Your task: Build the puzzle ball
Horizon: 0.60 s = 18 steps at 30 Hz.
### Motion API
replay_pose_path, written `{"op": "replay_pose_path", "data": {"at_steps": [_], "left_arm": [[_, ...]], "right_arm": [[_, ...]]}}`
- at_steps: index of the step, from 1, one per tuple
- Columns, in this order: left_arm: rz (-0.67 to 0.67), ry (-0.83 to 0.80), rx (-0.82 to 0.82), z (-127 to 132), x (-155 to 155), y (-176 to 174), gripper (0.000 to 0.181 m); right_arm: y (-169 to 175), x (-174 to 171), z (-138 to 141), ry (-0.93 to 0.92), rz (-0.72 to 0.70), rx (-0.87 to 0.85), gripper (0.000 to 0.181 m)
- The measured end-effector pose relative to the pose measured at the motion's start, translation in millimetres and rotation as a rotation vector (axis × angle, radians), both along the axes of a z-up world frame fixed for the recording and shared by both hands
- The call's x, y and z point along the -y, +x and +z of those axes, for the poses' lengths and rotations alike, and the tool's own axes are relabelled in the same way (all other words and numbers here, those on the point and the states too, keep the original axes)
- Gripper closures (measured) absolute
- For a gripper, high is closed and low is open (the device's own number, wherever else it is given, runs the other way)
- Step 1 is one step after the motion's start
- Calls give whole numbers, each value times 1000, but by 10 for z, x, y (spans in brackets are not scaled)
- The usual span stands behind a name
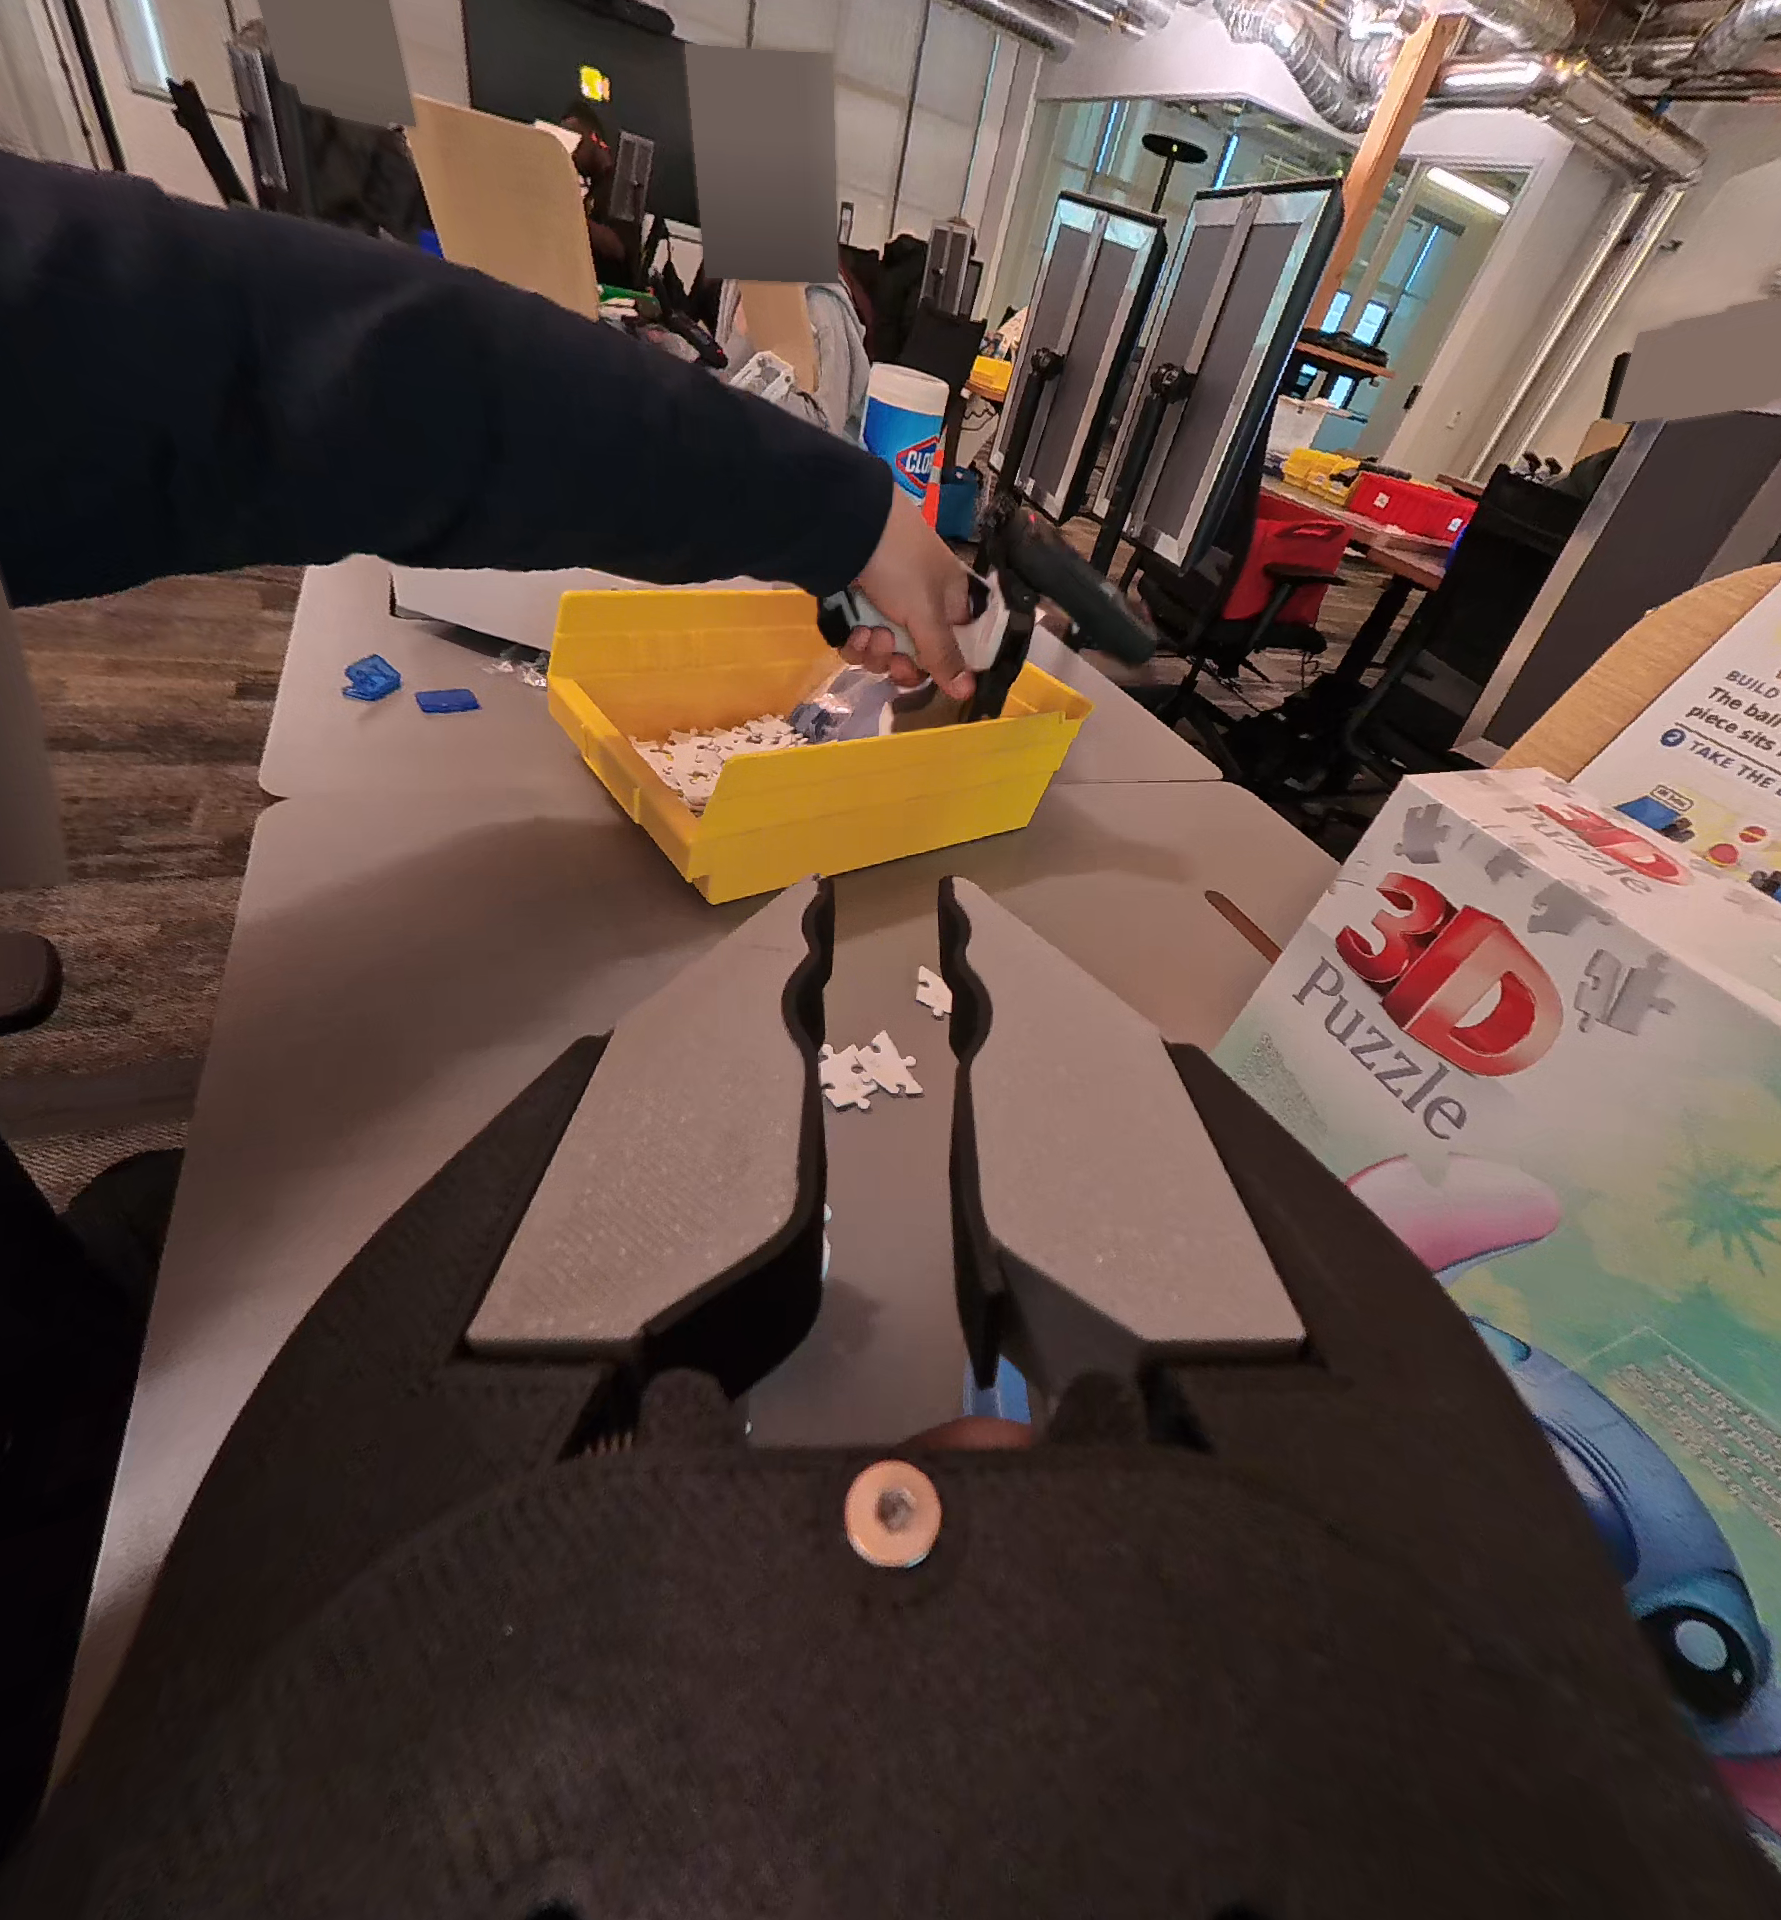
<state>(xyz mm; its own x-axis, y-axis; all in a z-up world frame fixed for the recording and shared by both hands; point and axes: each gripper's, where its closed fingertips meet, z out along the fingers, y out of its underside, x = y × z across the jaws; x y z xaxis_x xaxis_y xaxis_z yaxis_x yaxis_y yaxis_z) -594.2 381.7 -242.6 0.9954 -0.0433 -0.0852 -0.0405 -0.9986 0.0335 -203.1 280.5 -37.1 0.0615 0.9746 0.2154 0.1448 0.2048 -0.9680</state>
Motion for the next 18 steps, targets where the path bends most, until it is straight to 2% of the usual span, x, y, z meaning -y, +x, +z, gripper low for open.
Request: {"op": "replay_pose_path", "data": {"at_steps": [2,5,7,10,13,15,18], "left_arm": [[10,122,-60,158,-176,-76,181],[-57,277,-70,490,-303,106,170],[-81,442,-36,813,-353,258,169],[-51,666,75,1298,-239,303,132],[72,675,-15,1422,96,-186,115],[150,671,-129,1445,318,-612,114],[192,743,-69,1455,372,-942,121]], "right_arm": [[-13,8,-16,-1,5,6,165],[-24,4,-58,5,-2,20,161],[-27,-30,-107,-9,-12,30,156],[-51,-47,-199,-80,9,47,152],[-108,-26,-275,-146,39,65,144],[-152,1,-303,-157,50,78,142],[-227,53,-326,-142,60,94,142]]}}
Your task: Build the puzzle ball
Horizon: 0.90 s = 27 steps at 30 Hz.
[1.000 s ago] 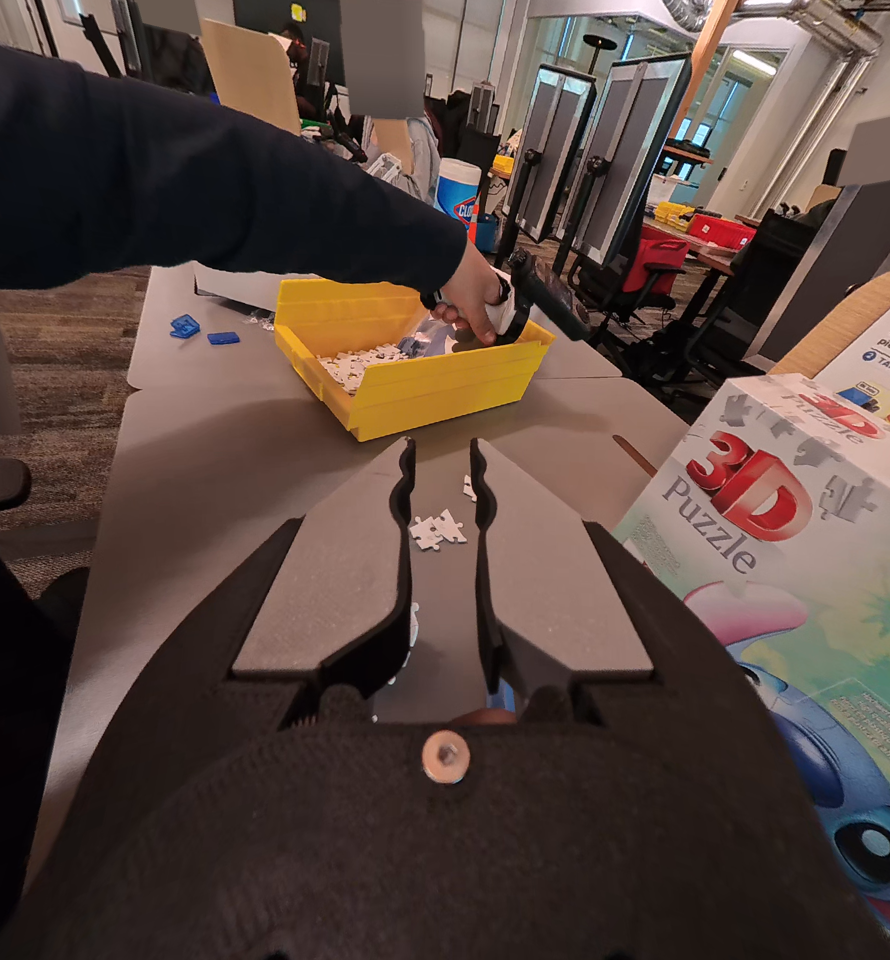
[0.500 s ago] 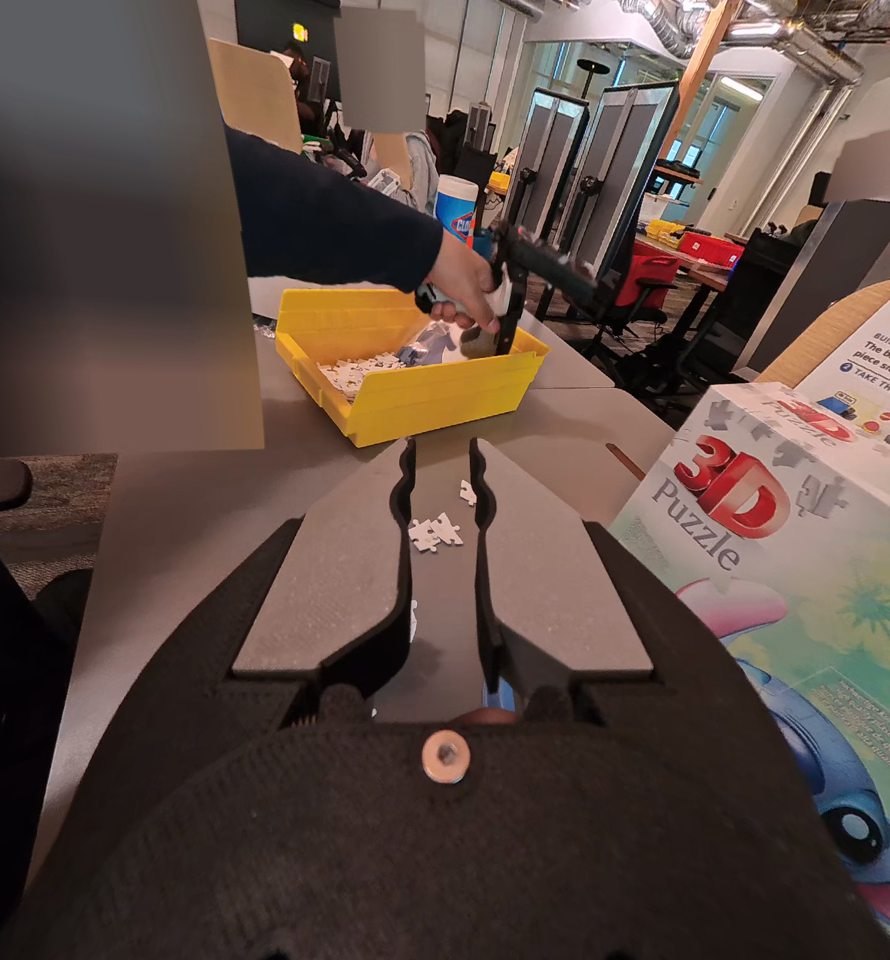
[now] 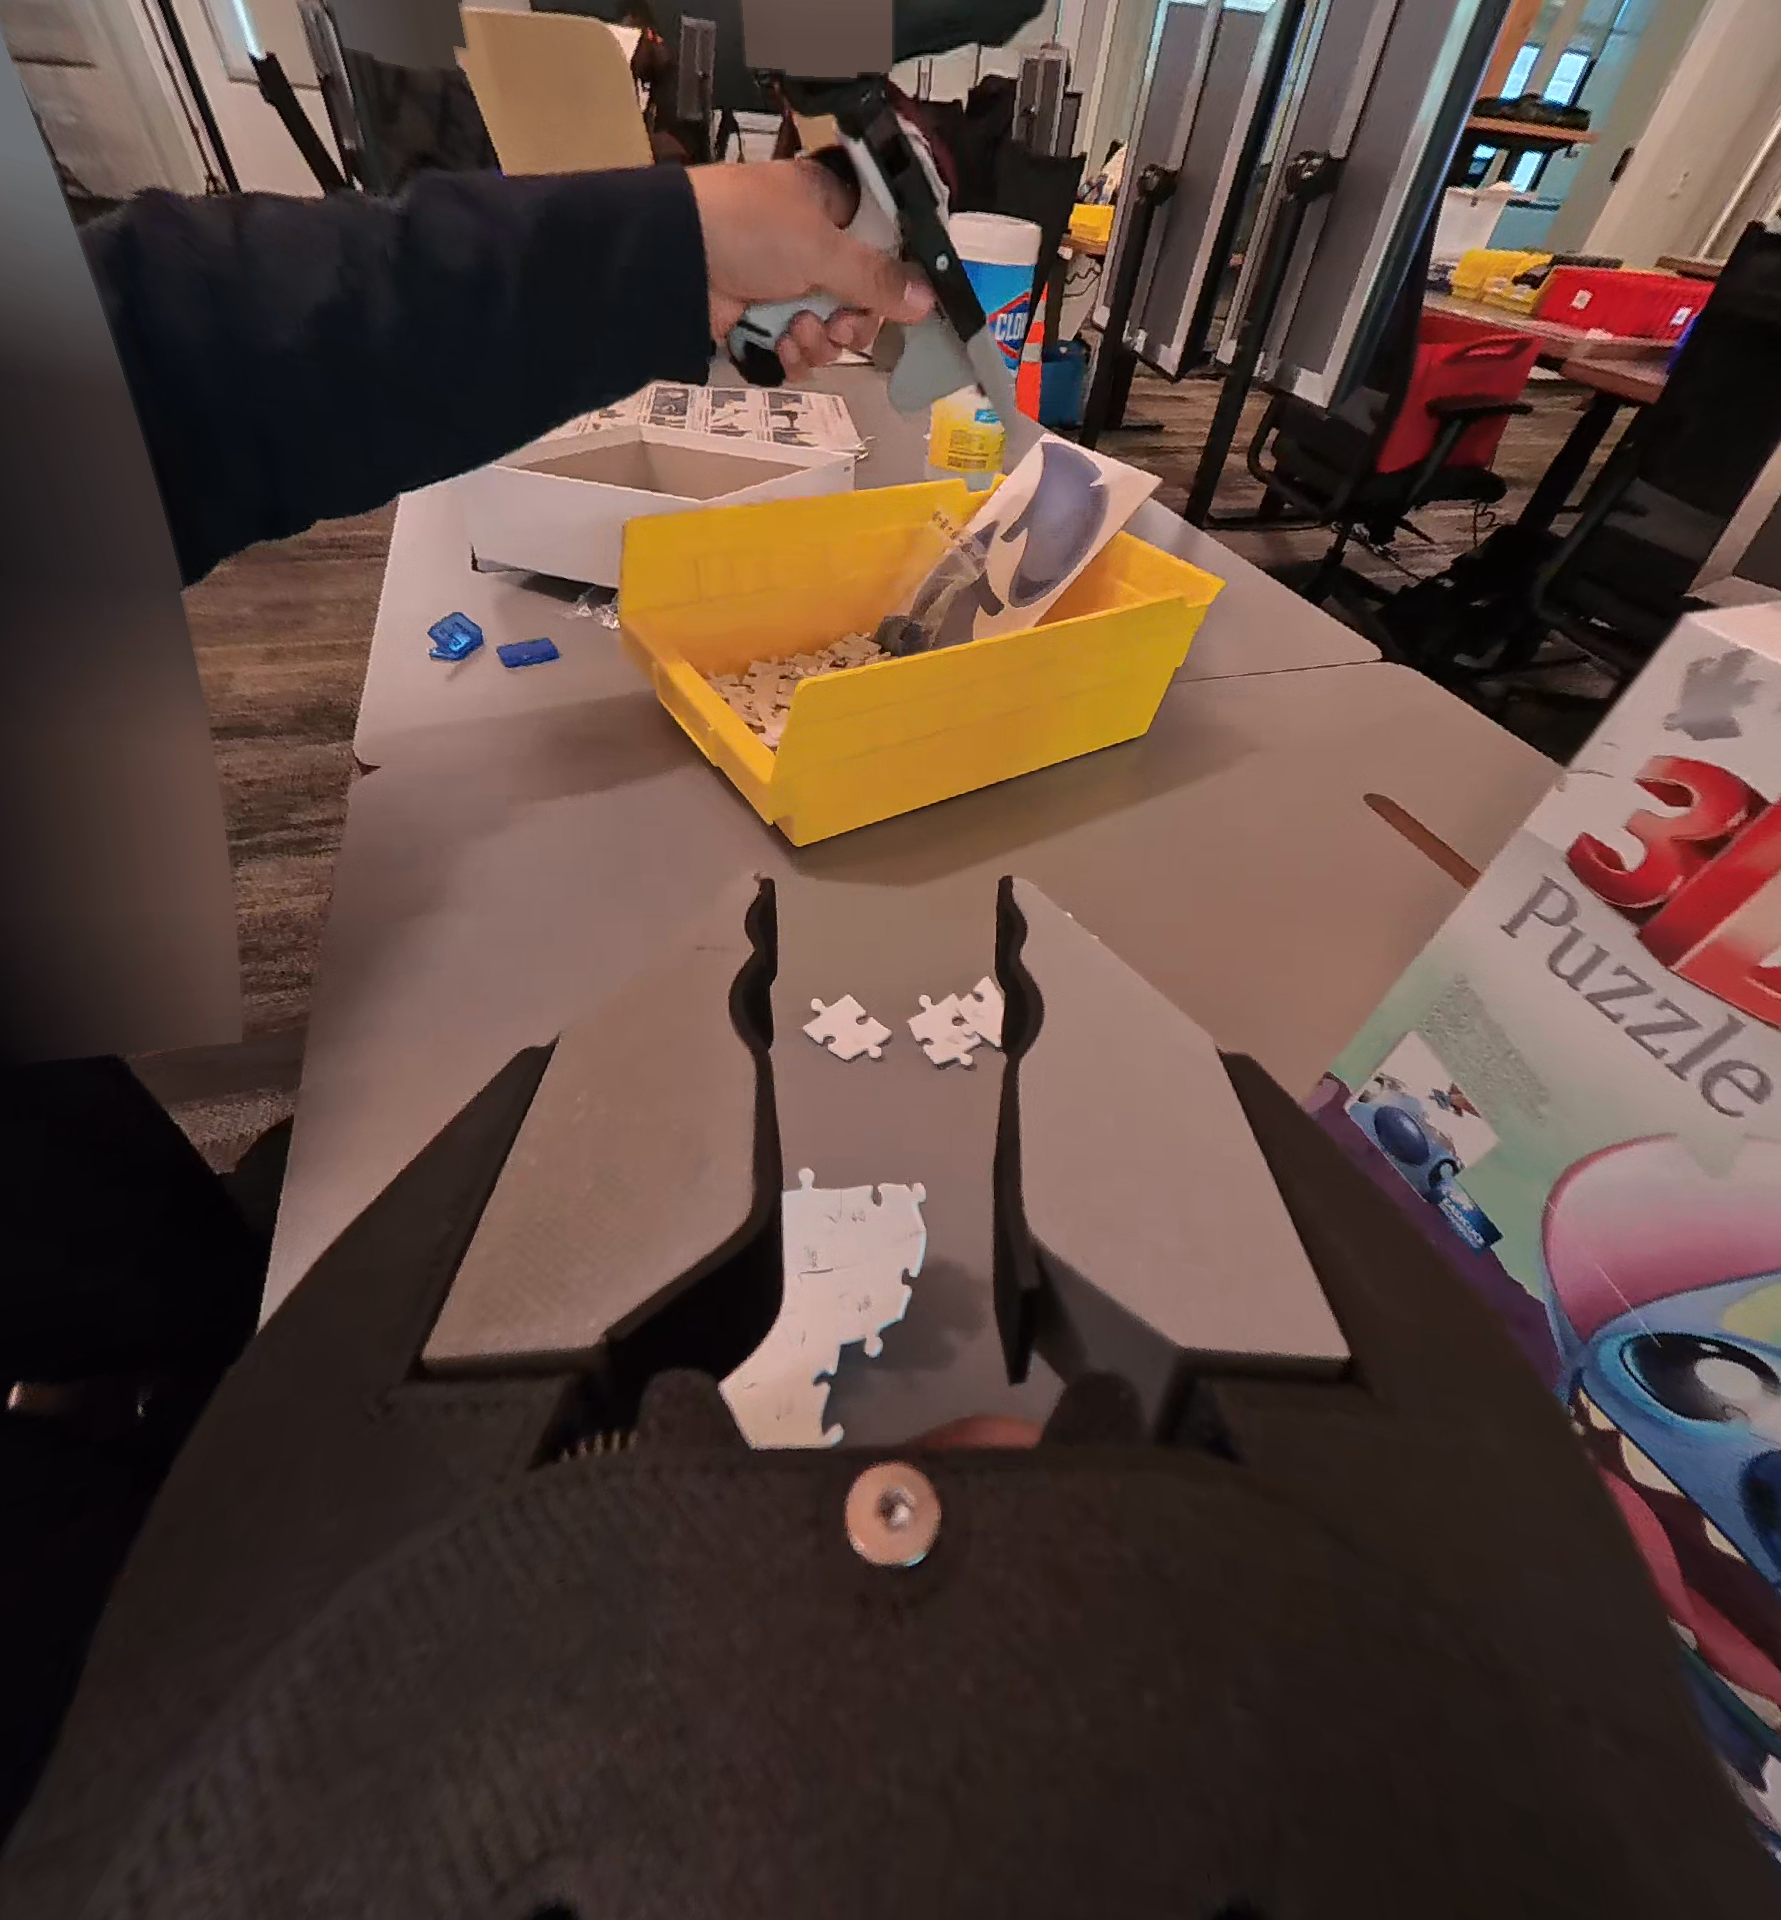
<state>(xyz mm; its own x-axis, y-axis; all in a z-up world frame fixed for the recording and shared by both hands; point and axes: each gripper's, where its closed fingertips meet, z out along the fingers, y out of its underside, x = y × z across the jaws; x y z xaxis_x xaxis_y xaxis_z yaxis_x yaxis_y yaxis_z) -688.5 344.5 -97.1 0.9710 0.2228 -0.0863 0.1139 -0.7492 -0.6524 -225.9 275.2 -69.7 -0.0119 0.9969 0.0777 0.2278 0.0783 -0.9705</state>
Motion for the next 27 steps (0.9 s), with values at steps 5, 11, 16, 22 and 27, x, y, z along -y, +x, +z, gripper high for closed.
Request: {"op": "replay_pose_path", "data": {"at_steps": [5,11,16,22,27], "left_arm": [[40,41,111,-179,-93,-559,130],[-86,78,374,-387,-355,-490,132],[-158,92,440,-513,-431,-429,153],[-251,241,548,-294,-371,-326,170],[-348,483,556,311,-254,-260,181]], "right_arm": [[-56,52,-47,38,-7,25,143],[-103,-41,-110,15,-23,53,145],[-292,-47,-91,6,2,73,145],[-463,-18,-194,17,19,116,144],[-488,20,-256,-3,26,132,145]]}}
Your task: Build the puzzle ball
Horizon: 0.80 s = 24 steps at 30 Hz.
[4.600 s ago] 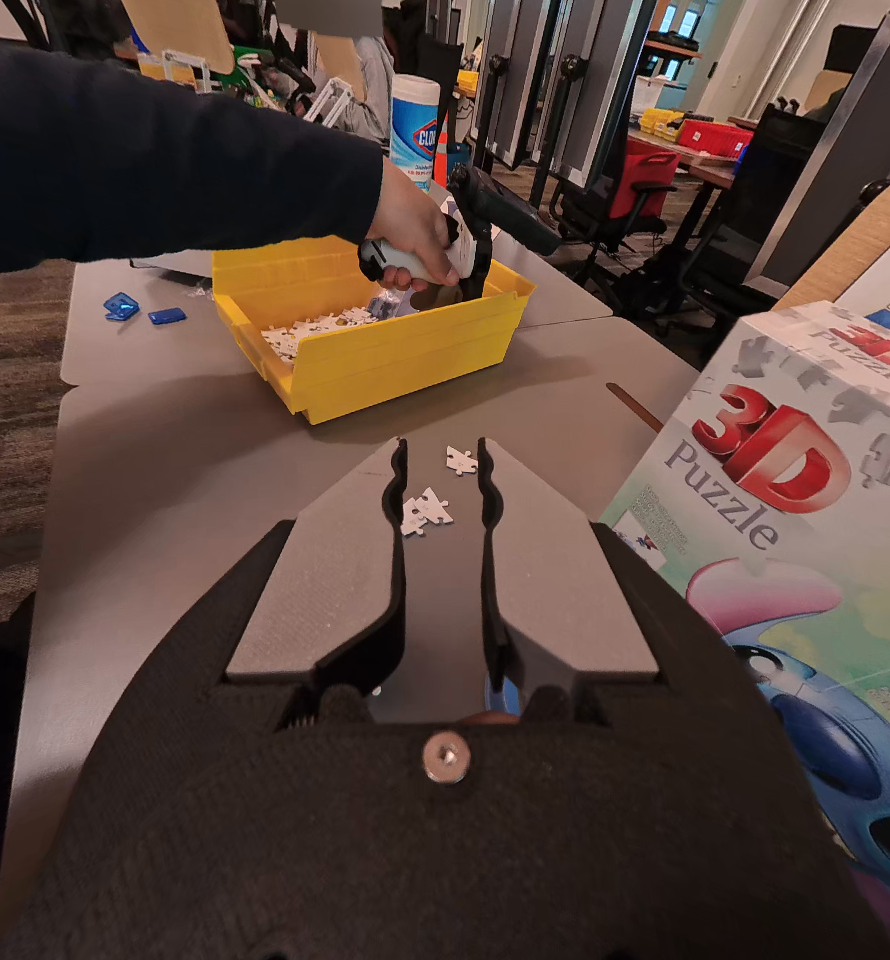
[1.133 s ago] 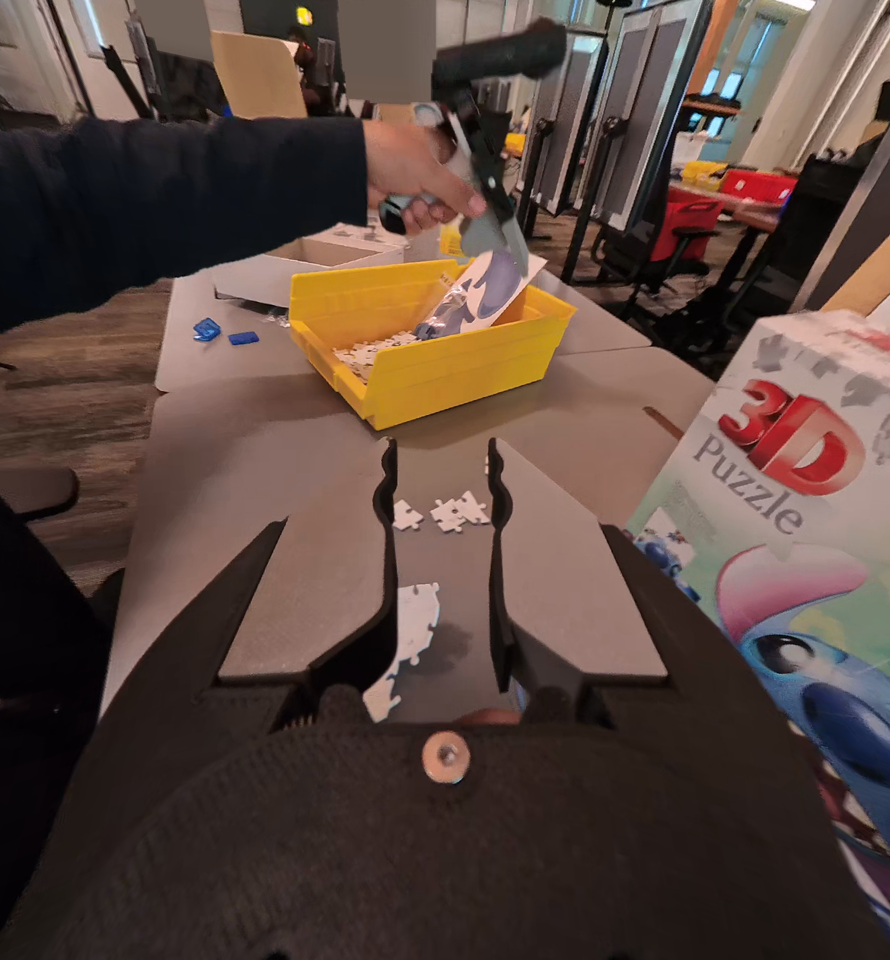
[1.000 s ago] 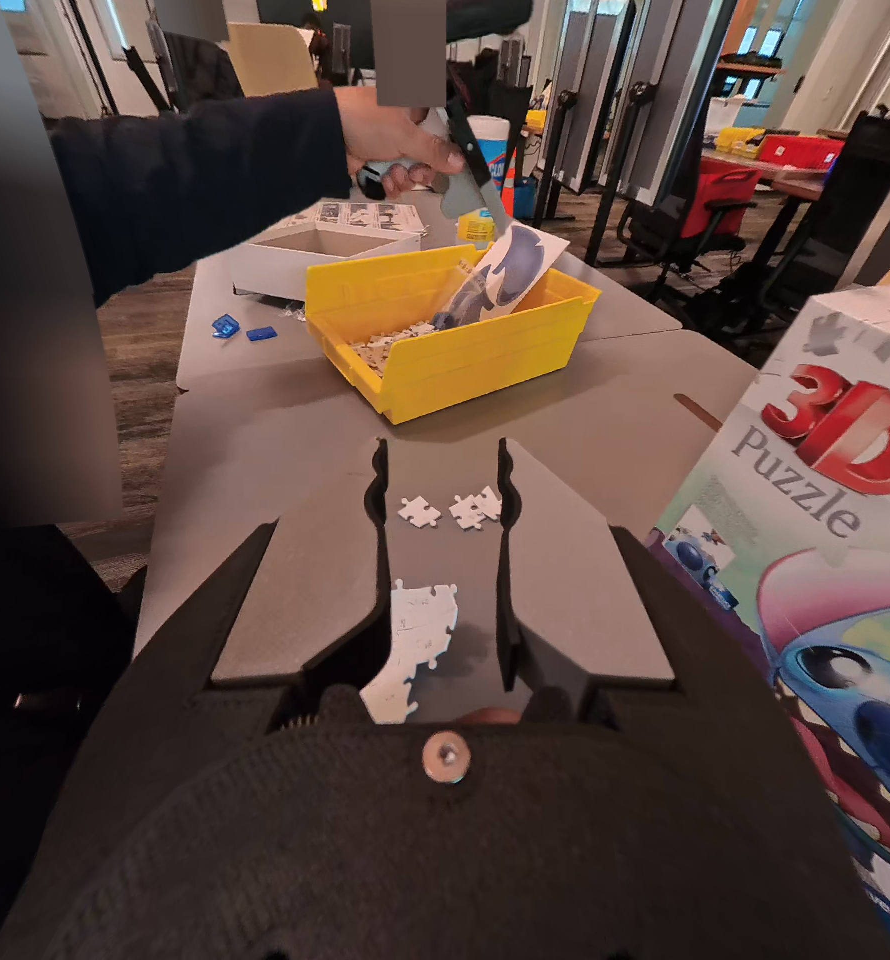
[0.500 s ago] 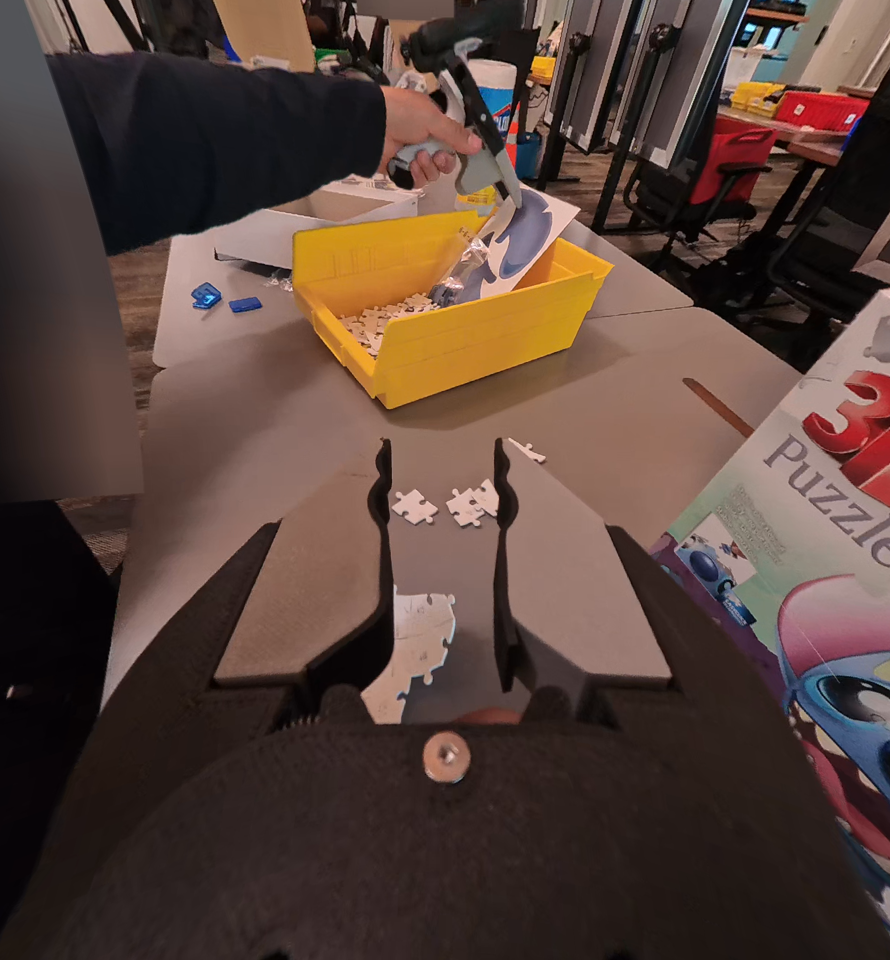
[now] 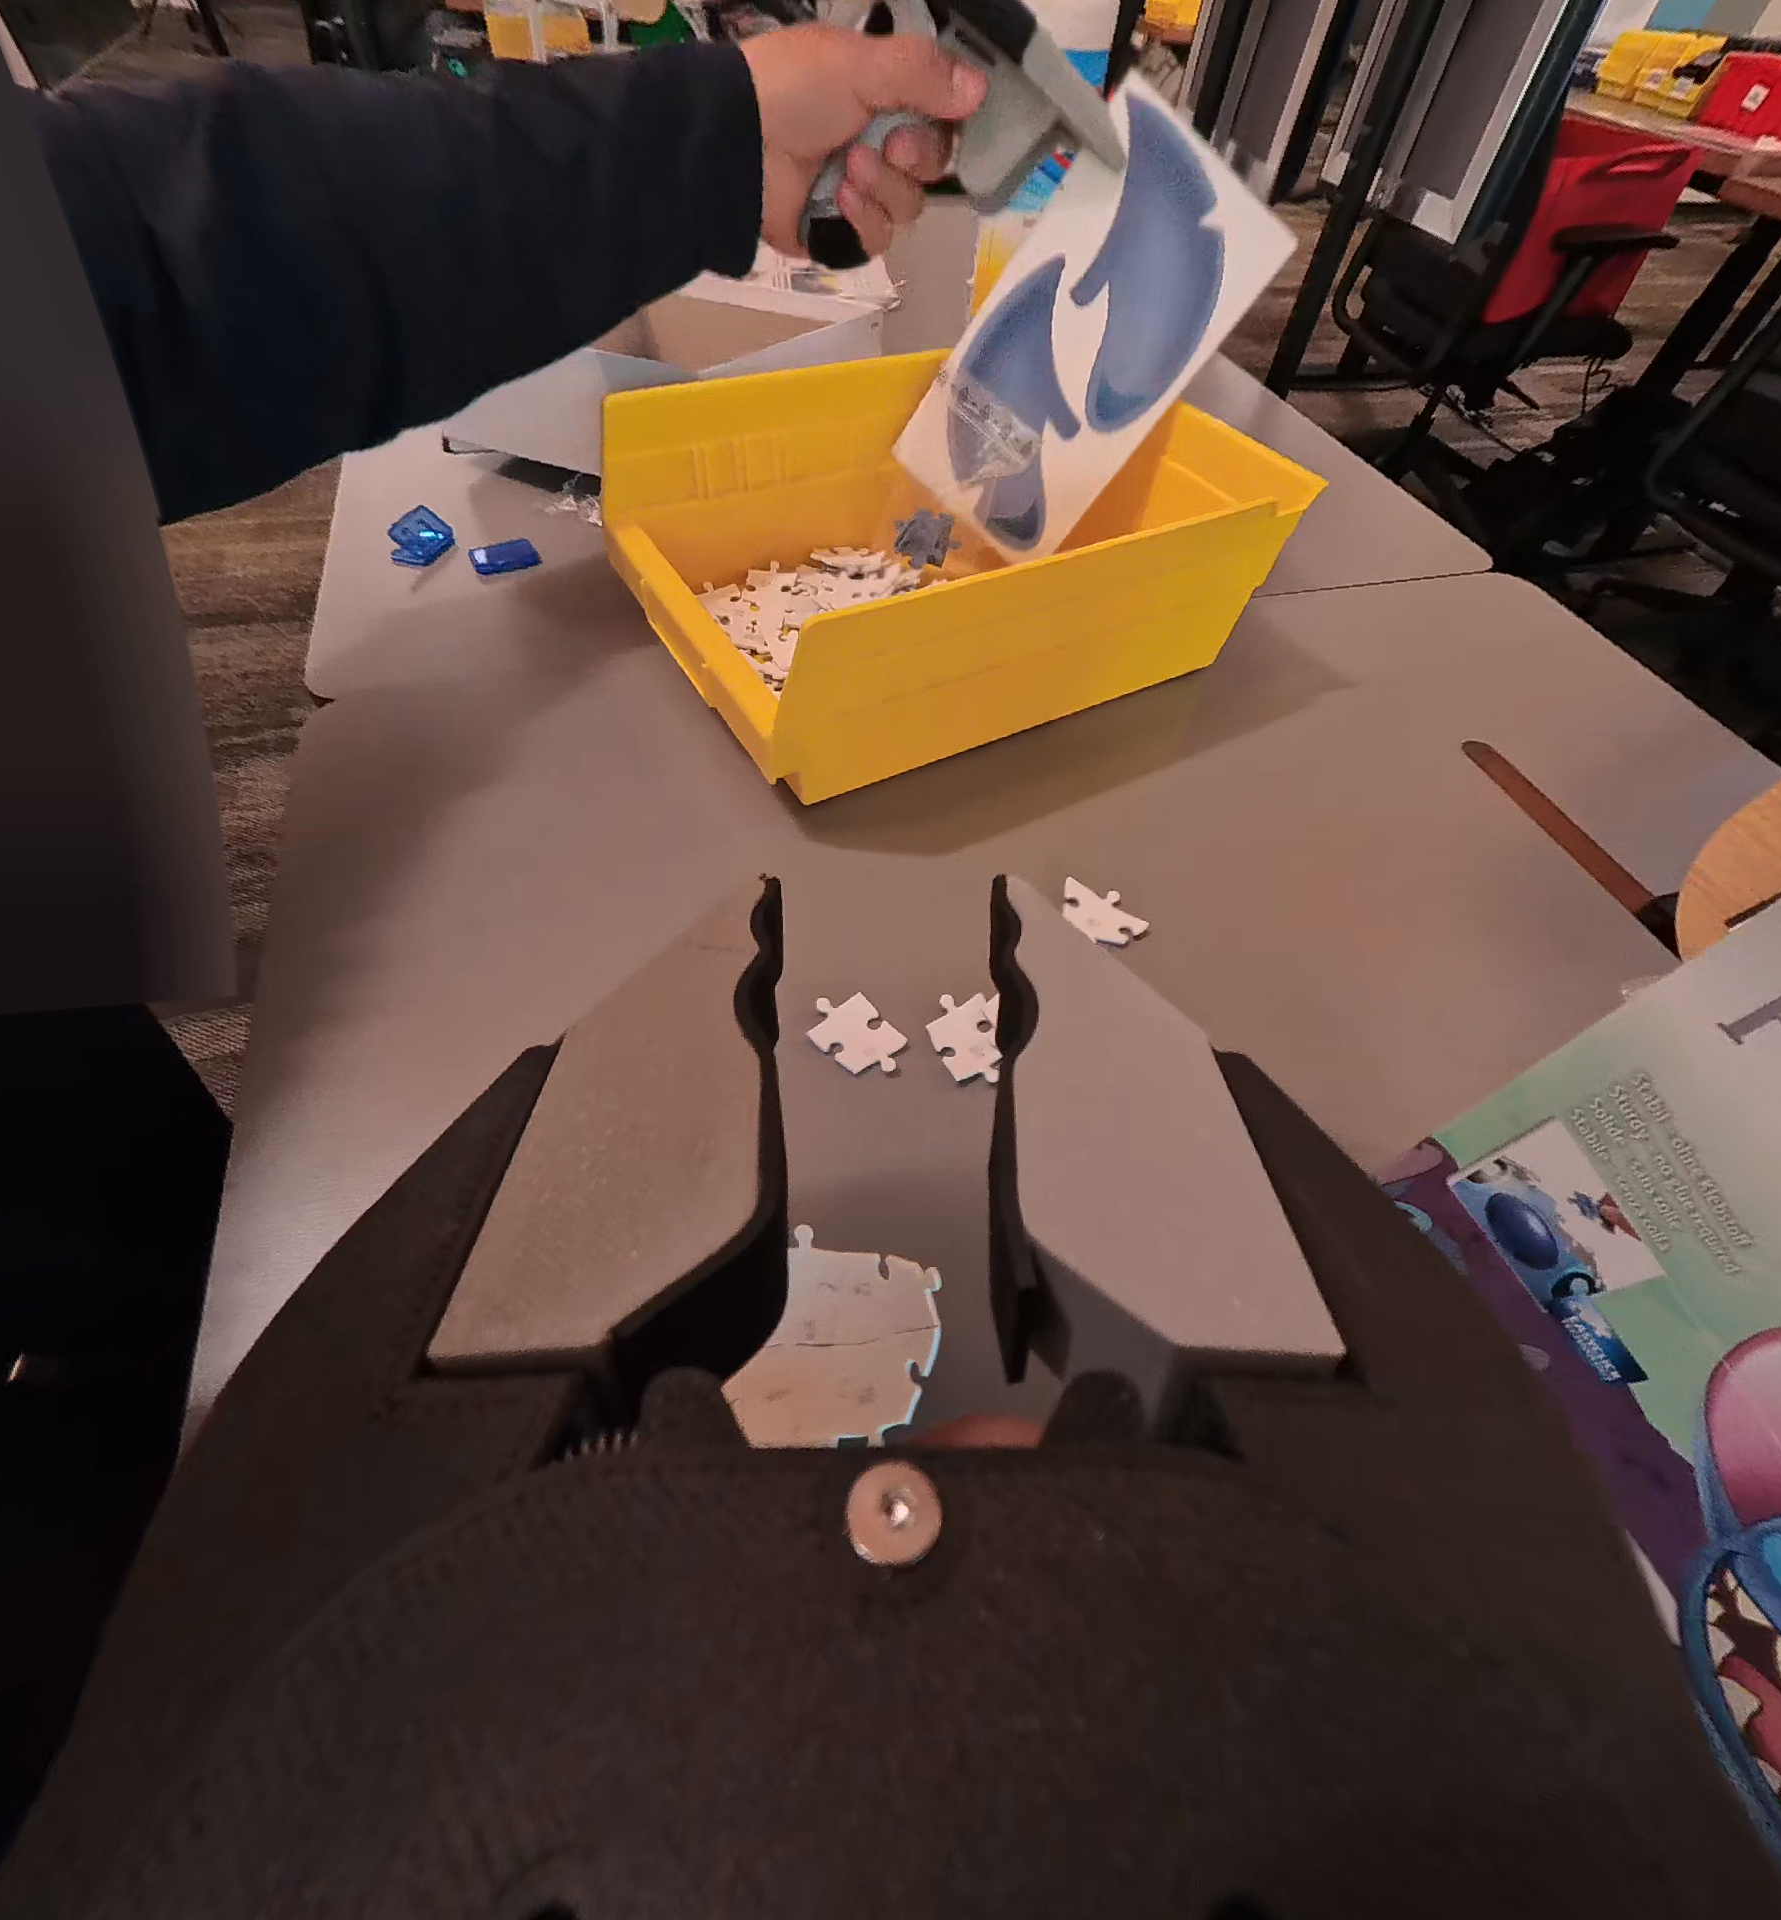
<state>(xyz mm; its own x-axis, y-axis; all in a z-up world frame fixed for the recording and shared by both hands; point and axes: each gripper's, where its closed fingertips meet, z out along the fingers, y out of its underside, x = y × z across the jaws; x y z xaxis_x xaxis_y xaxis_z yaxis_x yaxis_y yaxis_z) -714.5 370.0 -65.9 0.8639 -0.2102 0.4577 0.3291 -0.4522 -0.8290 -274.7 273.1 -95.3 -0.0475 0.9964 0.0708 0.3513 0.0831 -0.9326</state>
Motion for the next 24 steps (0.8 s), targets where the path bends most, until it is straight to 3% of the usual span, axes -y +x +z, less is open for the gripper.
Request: {"op": "replay_pose_path", "data": {"at_steps": [4,10,13,16,22,24], "left_arm": [[-14,91,-128,295,76,70,181],[-32,181,-447,257,-34,265,181],[-43,211,-447,232,-91,344,181],[-69,162,-400,46,-103,375,181],[-21,191,-313,35,26,259,181],[-22,104,-325,-127,50,211,174]], "right_arm": [[14,19,13,-30,2,-14,145],[16,58,49,-46,6,-41,146],[35,66,50,-35,3,-34,146],[65,72,67,-27,3,-38,146],[92,69,85,-26,8,-53,147],[96,62,80,-23,8,-53,148]]}}
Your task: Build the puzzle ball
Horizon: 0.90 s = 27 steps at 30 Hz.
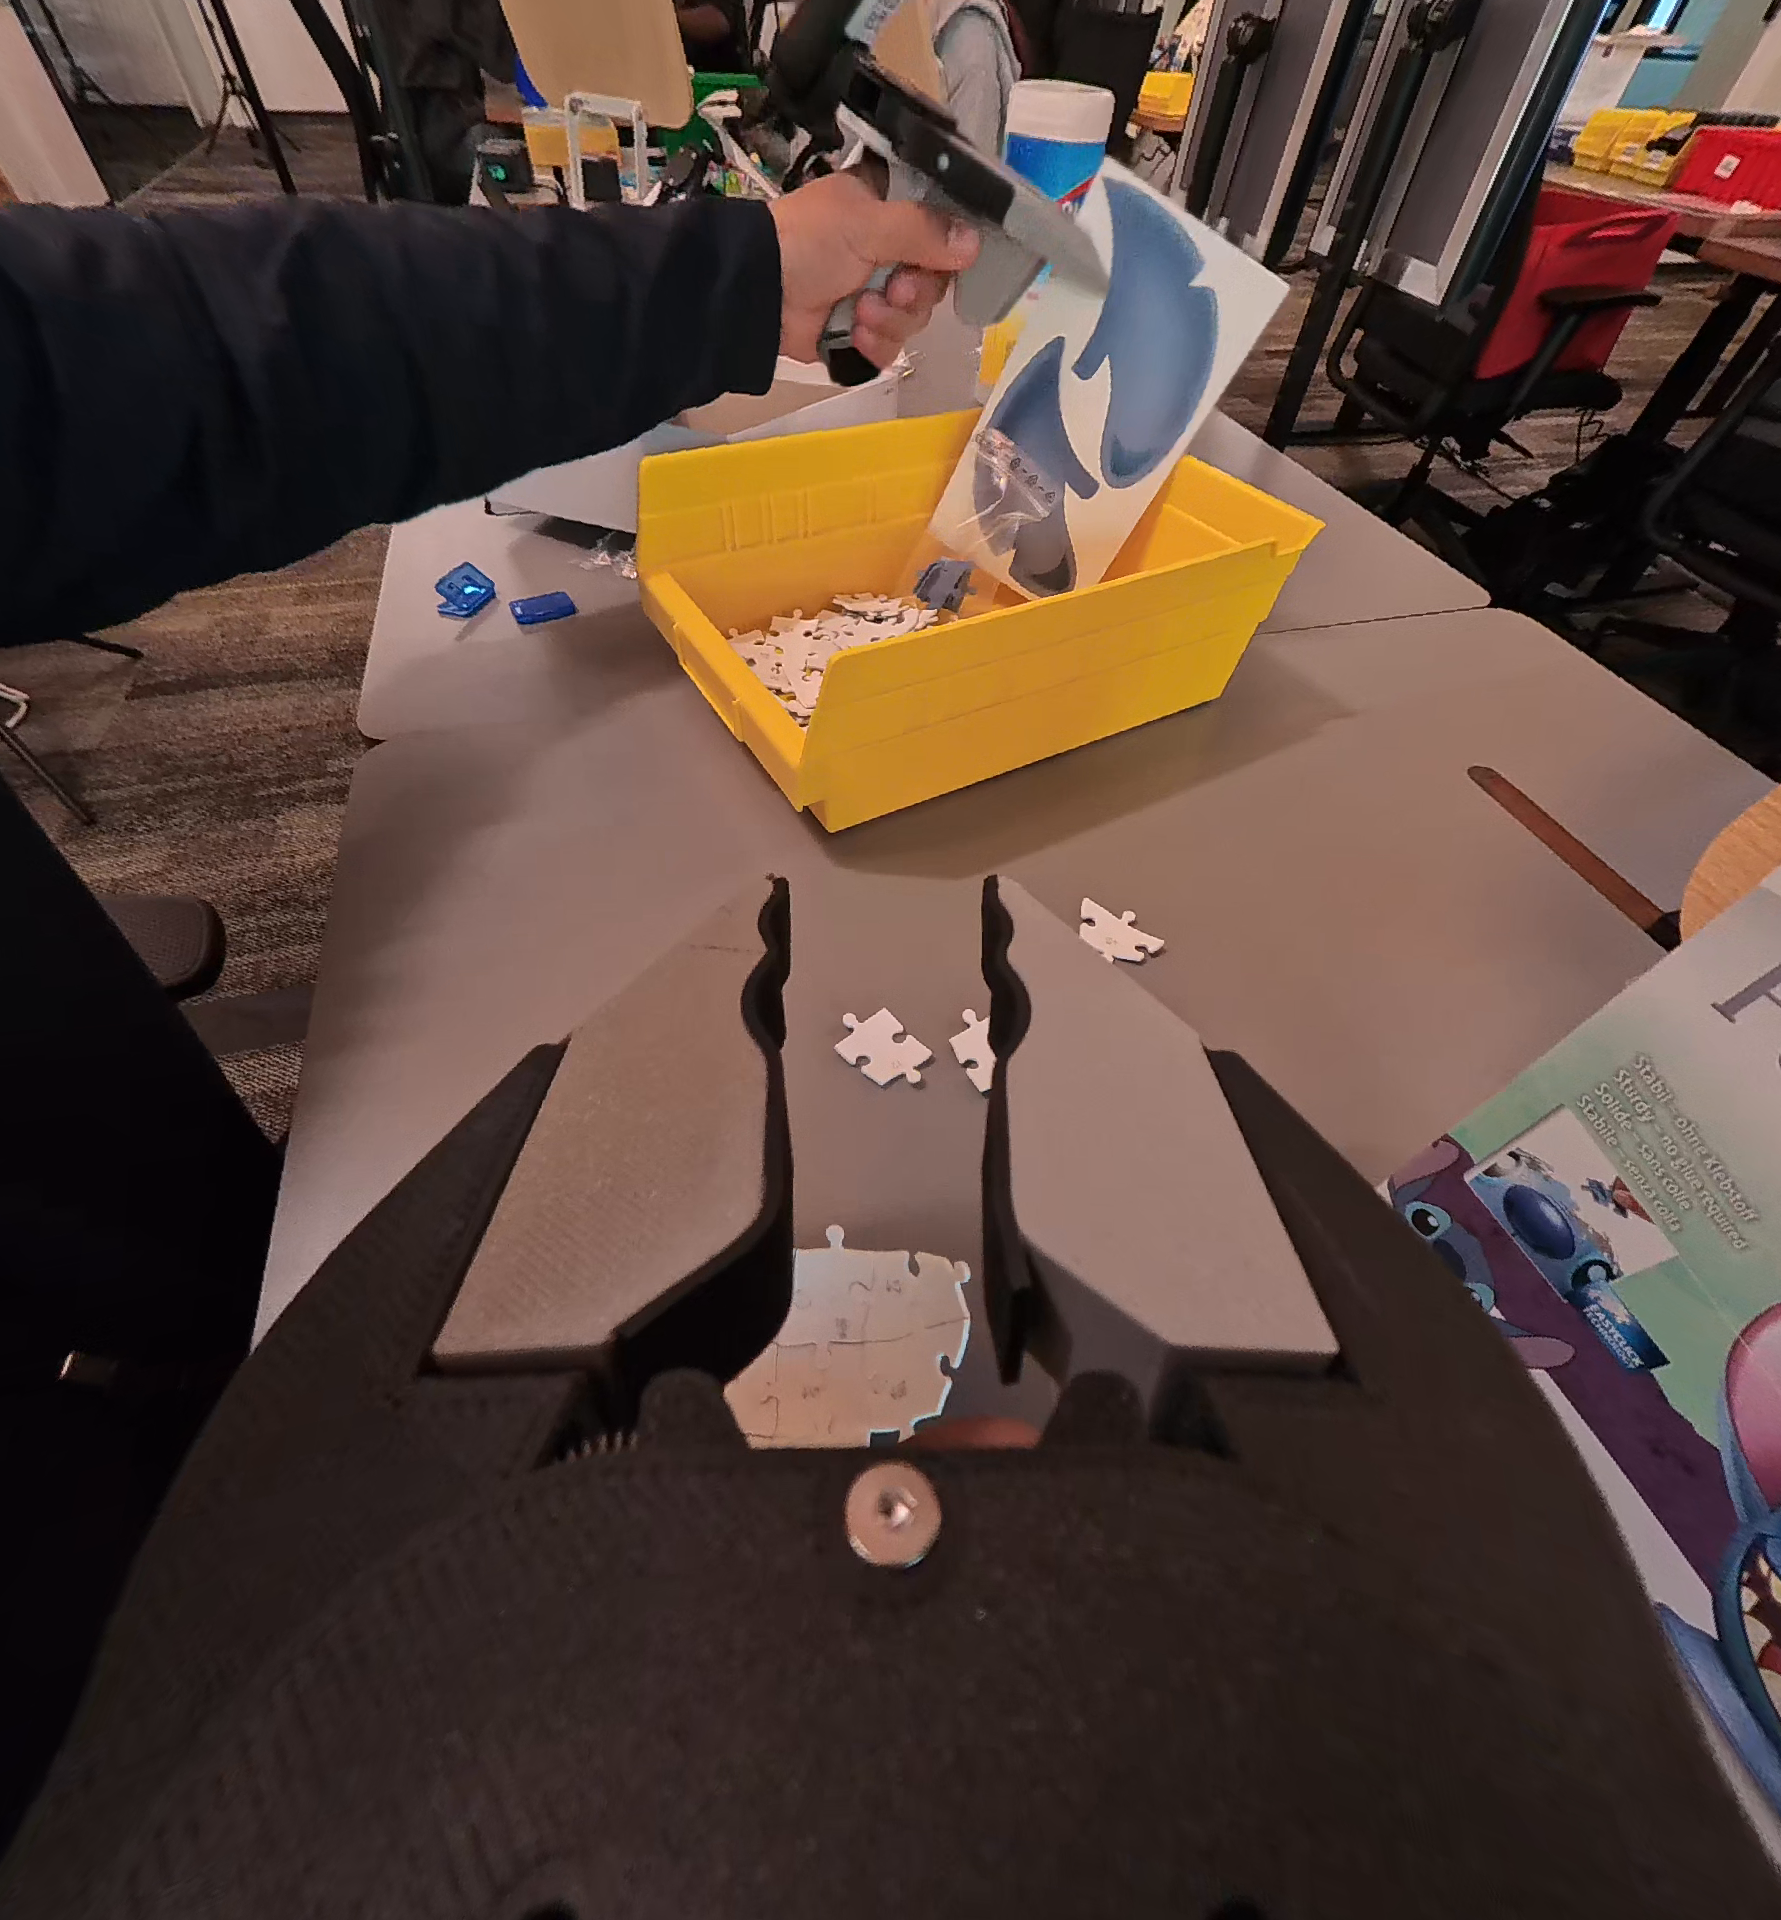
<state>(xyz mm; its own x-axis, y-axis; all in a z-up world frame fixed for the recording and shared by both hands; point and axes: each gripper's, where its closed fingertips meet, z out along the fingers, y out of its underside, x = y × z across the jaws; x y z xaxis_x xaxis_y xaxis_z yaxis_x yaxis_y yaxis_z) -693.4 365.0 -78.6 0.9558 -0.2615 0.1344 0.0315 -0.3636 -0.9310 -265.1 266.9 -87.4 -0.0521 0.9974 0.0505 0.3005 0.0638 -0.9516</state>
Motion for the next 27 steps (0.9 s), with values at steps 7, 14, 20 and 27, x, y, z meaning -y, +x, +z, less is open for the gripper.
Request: {"op": "replay_pose_path", "data": {"at_steps": [7,14,20,27], "left_arm": [[-16,-227,-59,-425,-3,54,181],[-87,-125,-203,-229,-192,325,181],[-136,-156,-241,-416,-165,408,181],[-263,-168,-177,-404,62,798,181]], "right_arm": [[20,-22,19,4,-5,-7,150],[17,2,-18,9,4,7,150],[80,35,-21,31,3,6,150],[103,33,2,26,6,-8,151]]}}
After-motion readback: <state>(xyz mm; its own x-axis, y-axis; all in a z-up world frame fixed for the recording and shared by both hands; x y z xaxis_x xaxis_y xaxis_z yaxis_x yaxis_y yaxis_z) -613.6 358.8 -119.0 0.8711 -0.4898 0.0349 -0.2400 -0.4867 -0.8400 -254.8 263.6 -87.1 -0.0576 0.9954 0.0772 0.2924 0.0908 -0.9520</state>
